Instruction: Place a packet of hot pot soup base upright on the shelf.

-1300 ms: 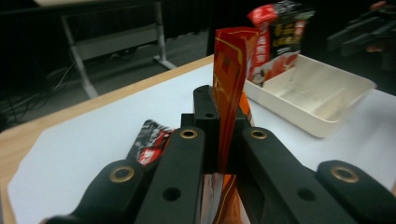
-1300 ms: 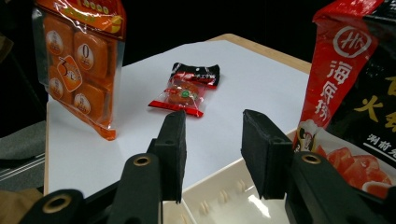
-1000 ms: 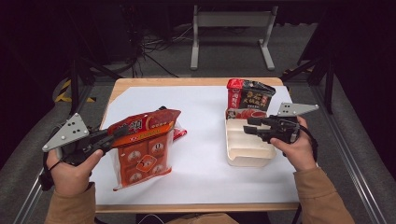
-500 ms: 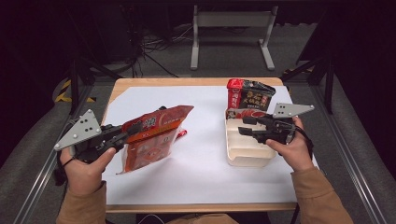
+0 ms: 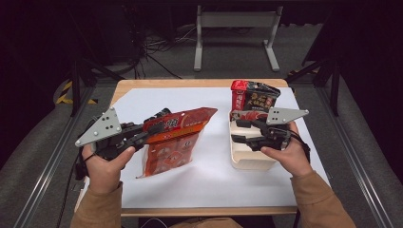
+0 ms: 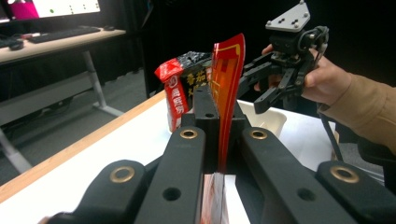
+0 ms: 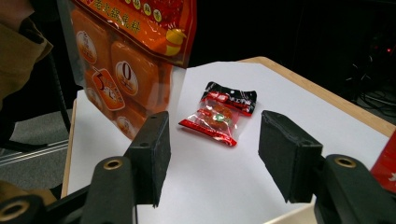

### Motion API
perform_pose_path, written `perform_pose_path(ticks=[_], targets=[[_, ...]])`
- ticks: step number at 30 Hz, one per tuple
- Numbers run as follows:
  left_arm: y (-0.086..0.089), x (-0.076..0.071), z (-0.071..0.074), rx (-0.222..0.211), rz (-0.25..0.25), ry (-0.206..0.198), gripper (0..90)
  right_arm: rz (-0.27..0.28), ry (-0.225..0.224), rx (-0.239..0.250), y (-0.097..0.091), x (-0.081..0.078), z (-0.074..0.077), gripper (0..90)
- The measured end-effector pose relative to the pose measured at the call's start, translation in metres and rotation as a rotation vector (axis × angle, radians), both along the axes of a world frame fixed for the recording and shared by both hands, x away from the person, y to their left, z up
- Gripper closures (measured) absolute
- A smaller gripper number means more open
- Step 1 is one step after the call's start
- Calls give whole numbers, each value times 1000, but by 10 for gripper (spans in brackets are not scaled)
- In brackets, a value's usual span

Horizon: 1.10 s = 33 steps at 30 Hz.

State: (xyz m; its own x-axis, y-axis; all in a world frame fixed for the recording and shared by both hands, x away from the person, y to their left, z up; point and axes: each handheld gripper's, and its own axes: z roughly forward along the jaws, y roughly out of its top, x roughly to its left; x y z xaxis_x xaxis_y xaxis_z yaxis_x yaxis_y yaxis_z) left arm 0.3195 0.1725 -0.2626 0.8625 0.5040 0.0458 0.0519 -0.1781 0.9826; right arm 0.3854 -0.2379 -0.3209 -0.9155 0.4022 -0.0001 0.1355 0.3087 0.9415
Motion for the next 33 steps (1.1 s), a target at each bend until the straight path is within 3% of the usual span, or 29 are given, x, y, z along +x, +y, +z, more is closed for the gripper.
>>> perform_pose_path(ticks=[7, 20, 33], targets=[[-11, 7, -2, -25, -17, 3, 900, 19, -8, 9, 12, 0, -2, 414], [-33, 9, -1, -75, -99, -25, 900, 35, -30, 1, 31, 1, -10, 339], [-42, 9, -3, -68, -130, -27, 900, 93, -49, -17, 50, -1, -21, 301]])
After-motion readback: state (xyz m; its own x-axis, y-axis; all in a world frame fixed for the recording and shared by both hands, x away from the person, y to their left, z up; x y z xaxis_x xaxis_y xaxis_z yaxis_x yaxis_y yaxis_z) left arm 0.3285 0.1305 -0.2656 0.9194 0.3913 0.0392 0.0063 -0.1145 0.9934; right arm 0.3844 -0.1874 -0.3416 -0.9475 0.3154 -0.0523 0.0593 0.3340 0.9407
